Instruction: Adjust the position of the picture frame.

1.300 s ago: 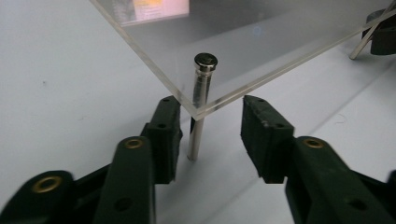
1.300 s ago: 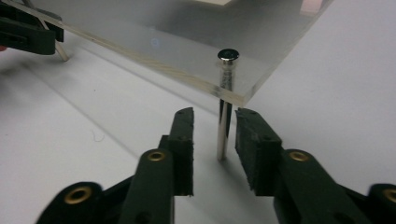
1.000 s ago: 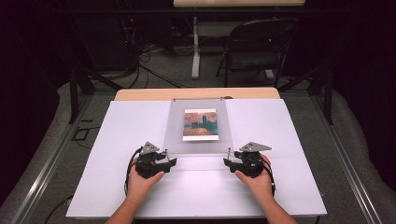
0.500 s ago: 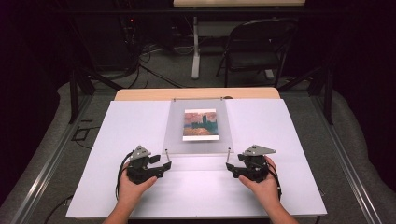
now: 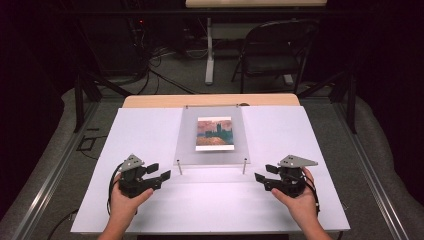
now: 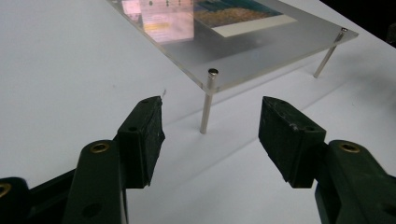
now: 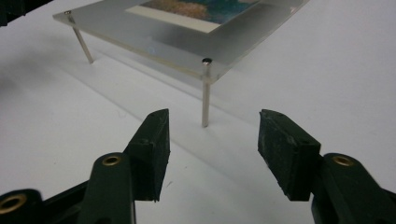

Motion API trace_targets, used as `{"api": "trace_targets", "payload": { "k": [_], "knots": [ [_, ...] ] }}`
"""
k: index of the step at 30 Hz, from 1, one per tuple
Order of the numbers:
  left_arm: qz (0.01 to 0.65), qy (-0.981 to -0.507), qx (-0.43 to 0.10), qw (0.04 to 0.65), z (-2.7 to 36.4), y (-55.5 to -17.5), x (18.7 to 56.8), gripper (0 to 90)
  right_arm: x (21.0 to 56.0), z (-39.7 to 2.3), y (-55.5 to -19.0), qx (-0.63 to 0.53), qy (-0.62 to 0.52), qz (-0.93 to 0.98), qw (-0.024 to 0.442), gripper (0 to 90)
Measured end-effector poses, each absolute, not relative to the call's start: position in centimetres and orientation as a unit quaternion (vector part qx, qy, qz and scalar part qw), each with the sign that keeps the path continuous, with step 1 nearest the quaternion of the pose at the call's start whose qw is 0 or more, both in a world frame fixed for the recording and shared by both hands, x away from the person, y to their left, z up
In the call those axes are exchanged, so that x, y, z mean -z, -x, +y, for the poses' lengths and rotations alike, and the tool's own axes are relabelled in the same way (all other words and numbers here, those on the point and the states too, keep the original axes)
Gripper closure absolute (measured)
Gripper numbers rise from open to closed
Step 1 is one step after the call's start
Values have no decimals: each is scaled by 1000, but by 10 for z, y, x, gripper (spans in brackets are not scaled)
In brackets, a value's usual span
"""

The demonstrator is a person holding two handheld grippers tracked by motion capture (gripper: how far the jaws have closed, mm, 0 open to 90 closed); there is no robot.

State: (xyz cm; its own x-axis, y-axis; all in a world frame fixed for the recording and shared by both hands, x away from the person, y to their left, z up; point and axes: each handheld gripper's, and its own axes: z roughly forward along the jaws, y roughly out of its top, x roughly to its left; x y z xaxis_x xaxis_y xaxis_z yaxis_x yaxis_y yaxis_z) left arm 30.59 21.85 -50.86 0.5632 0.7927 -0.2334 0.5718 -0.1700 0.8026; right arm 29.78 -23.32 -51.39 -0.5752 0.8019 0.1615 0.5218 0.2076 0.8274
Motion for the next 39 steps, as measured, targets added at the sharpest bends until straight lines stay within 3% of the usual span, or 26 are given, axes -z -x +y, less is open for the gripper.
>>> {"api": "trace_targets", "payload": {
  "k": [4, 11, 23, 26, 39],
  "knots": [
    [459, -751, -114, 460, 218, -316, 507, 400, 515, -235, -301, -473, -448, 747, 134, 479],
    [472, -748, -104, 456, 212, -339, 502, 376, 512, -229, -315, -447, -431, 769, 149, 405],
    [484, -741, -104, 453, 196, -397, 475, 331, 486, -225, -378, -427, -458, 769, 129, 385],
    [484, -743, -107, 450, 191, -410, 470, 319, 480, -221, -393, -423, -462, 766, 142, 400],
    [505, -741, -94, 432, 185, -456, 483, 399, 486, -212, -447, -415, -489, 754, 144, 389]
  ]
}}
